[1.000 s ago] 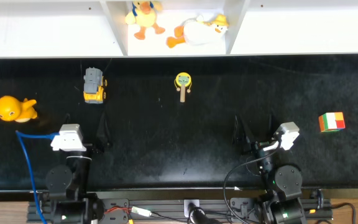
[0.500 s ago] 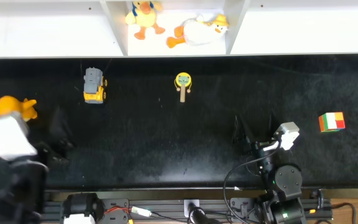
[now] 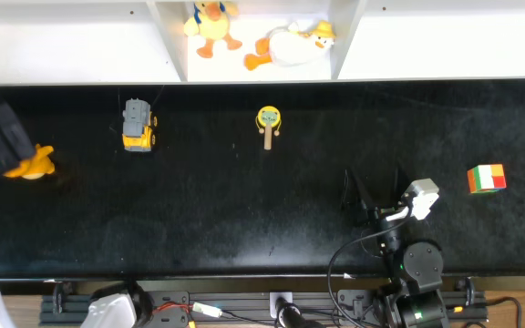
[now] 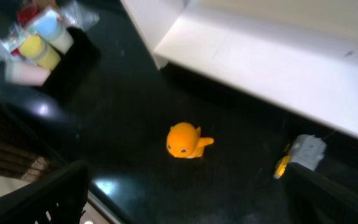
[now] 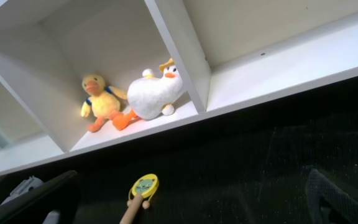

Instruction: Store Toys

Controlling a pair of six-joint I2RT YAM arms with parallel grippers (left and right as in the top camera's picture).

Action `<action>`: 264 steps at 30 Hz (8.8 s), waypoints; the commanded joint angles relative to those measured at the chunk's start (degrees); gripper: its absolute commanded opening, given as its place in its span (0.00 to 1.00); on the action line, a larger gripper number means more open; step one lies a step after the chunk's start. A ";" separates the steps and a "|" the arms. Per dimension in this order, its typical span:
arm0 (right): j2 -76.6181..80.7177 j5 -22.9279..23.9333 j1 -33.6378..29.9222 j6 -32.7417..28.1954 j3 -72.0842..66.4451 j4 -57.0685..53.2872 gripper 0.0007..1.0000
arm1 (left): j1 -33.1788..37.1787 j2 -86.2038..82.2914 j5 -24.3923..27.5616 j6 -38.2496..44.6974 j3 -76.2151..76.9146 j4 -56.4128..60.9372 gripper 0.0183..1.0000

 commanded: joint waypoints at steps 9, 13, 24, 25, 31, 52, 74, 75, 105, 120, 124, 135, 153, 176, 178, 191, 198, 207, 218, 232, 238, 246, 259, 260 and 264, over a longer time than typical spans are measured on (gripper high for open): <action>-0.57 0.59 -0.15 0.00 -0.79 0.24 0.99 | 29.70 5.57 35.76 21.27 -7.43 5.73 1.00; -0.57 0.59 -0.15 0.00 -0.79 0.24 1.00 | 31.34 5.29 38.69 21.81 -13.79 9.03 1.00; -0.57 0.59 -0.15 0.00 -0.79 0.24 0.99 | 31.71 -6.73 36.33 20.11 -41.24 27.61 1.00; -0.57 0.59 -0.15 0.00 -0.79 0.24 0.99 | 31.71 -8.33 35.30 20.37 -42.75 28.61 1.00; -0.57 0.59 -0.15 0.00 -0.79 0.24 1.00 | 31.71 -14.71 27.06 20.06 -50.73 33.59 1.00; -0.57 0.59 -0.15 0.00 -0.79 0.24 1.00 | 33.66 -0.87 37.18 32.15 -56.43 47.04 1.00; -0.57 0.59 -0.15 0.00 -0.79 0.24 1.00 | 36.20 10.43 45.90 33.99 -56.43 56.72 1.00; -0.57 0.59 -0.15 0.00 -0.79 0.24 1.00 | 36.20 10.73 45.90 33.97 -56.43 57.27 0.99; -0.57 0.59 -0.15 0.00 -0.79 0.24 0.99 | 36.15 13.75 46.56 27.98 -56.08 61.29 0.26; -0.57 0.59 -0.15 0.00 -0.79 0.24 1.00 | 27.45 12.11 45.92 23.15 -43.21 61.35 0.02; -0.57 0.59 -0.15 0.00 -0.79 0.24 1.00 | 20.44 12.46 39.69 21.64 -40.26 64.46 0.02; -0.57 0.59 -0.15 0.00 -0.79 0.24 1.00 | 14.60 17.68 35.71 19.69 -38.16 71.32 0.02; -0.57 0.59 -0.15 0.00 -0.79 0.24 1.00 | 14.27 26.18 41.07 15.63 -33.66 77.99 0.02; -0.57 0.59 -0.15 0.00 -0.79 0.24 0.99 | 10.27 32.68 30.29 17.88 -25.70 68.74 0.02; -0.57 0.59 -0.15 0.00 -0.79 0.24 1.00 | 10.14 32.68 29.73 18.05 -24.06 66.45 0.02; -0.57 0.59 -0.15 0.00 -0.79 0.24 1.00 | 10.16 33.48 30.40 18.10 -21.75 62.88 0.02; -0.57 0.59 -0.15 0.00 -0.79 0.24 1.00 | 10.16 35.63 30.84 18.05 -21.75 62.62 0.02; -0.57 0.59 -0.15 0.00 -0.79 0.24 0.99 | 10.16 36.22 30.84 18.03 -21.81 63.80 0.39; -0.57 0.59 -0.15 0.00 -0.79 0.24 1.00 | 10.14 36.22 32.52 17.40 -21.79 64.35 0.74; -0.57 0.59 -0.15 0.00 -0.79 0.24 0.99 | 10.14 34.95 33.88 17.20 -21.79 65.07 1.00; -0.57 0.59 -0.15 0.00 -0.79 0.24 1.00 | 10.16 31.17 33.86 17.22 -21.79 61.59 1.00; -0.57 0.59 -0.15 0.00 -0.79 0.26 1.00 | 10.16 23.10 33.86 17.20 -21.79 51.80 1.00; -0.57 0.59 -0.15 0.00 -0.79 0.24 1.00 | 10.14 5.51 37.64 17.84 -22.03 30.91 1.00; -0.57 0.59 -0.15 0.00 -0.79 0.24 1.00 | 10.14 4.26 39.28 17.90 -22.56 29.49 1.00; -0.57 0.59 -0.15 0.00 -0.79 0.24 1.00 | 9.94 0.81 45.42 19.37 -26.51 26.16 1.00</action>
